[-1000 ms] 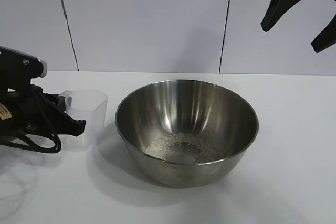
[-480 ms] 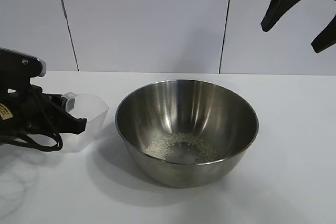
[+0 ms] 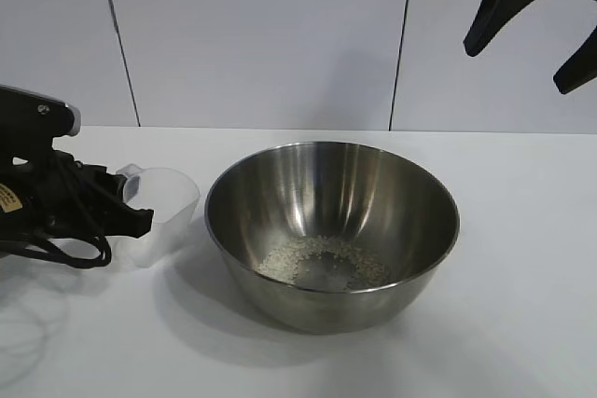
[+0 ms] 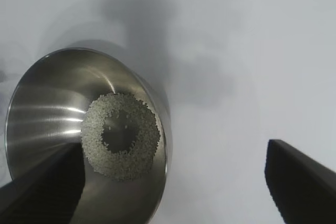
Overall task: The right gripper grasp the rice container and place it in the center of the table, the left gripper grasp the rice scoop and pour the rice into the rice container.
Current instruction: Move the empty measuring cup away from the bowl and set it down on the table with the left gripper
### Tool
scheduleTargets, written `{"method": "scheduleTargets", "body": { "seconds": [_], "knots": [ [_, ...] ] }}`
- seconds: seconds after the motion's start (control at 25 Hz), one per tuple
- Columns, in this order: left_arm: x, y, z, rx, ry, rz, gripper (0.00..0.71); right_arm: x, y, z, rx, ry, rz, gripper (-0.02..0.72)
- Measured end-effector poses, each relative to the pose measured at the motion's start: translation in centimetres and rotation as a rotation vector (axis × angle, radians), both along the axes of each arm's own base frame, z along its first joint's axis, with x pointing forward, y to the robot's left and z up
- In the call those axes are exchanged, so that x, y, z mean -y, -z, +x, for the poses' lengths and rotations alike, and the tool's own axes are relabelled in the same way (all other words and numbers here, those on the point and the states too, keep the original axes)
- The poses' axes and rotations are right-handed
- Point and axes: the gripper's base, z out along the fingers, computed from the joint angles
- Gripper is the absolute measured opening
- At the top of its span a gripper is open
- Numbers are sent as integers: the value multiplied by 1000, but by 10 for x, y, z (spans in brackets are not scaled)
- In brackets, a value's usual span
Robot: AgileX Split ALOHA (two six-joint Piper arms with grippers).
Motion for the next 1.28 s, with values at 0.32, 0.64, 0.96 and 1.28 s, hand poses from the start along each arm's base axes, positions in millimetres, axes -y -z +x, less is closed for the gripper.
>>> {"method": "scheduleTargets", "body": {
  "seconds": [0.32, 0.64, 0.96, 1.28],
  "knots": [
    [-6, 0, 2, -2, -52, -5, 307, 0, 0, 0, -2, -1, 0, 639],
    [-6, 0, 2, -2, -54, -5, 357, 0, 0, 0, -4, -1, 1, 639],
    [-12, 7, -12, -47, -67, 15, 521, 0, 0, -1, -10, -4, 2, 639],
    [-25, 18, -40, -143, -80, 57, 529, 0, 0, -1, -9, -3, 4, 639]
  ]
}}
